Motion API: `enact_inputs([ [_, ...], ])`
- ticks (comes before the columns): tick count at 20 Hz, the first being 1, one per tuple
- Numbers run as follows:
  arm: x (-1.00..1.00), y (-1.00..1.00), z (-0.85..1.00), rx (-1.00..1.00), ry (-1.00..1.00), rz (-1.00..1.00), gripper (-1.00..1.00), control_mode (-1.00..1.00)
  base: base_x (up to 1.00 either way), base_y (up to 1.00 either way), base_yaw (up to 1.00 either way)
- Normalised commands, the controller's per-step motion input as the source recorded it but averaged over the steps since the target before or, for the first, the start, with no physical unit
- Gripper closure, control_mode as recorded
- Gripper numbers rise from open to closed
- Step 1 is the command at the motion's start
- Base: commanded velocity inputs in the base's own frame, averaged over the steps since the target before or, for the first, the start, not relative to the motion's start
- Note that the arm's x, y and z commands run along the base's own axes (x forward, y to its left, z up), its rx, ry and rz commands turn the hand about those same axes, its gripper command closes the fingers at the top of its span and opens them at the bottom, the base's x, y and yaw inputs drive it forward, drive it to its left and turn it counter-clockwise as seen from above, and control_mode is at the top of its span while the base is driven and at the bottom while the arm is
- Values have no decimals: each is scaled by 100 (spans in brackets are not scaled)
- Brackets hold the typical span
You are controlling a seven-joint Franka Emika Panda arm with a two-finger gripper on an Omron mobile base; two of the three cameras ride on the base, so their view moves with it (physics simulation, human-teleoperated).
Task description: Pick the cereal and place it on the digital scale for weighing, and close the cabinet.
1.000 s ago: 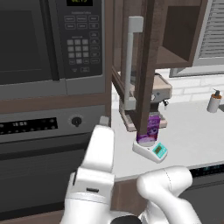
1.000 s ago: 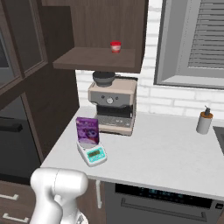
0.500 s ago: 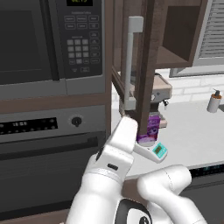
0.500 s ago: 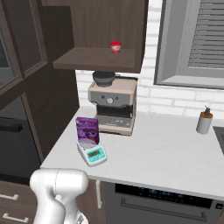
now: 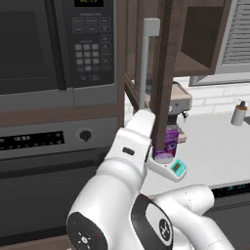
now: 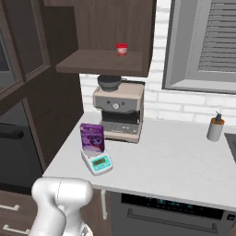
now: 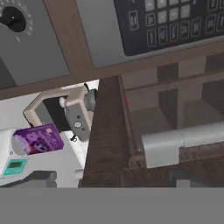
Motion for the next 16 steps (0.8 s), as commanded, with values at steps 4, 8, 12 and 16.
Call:
enact_inputs([
  [4,25,-13,-7,0,21,-10,-100,-100,0,0,0],
  [8,41,15,-15,-7,10,-4,-100,-100,0,0,0],
  [12,30,9,-17,-7,4,0,-100,-100,0,0,0],
  [16,-5,41,-28,-13,1,0,-100,-100,0,0,0],
])
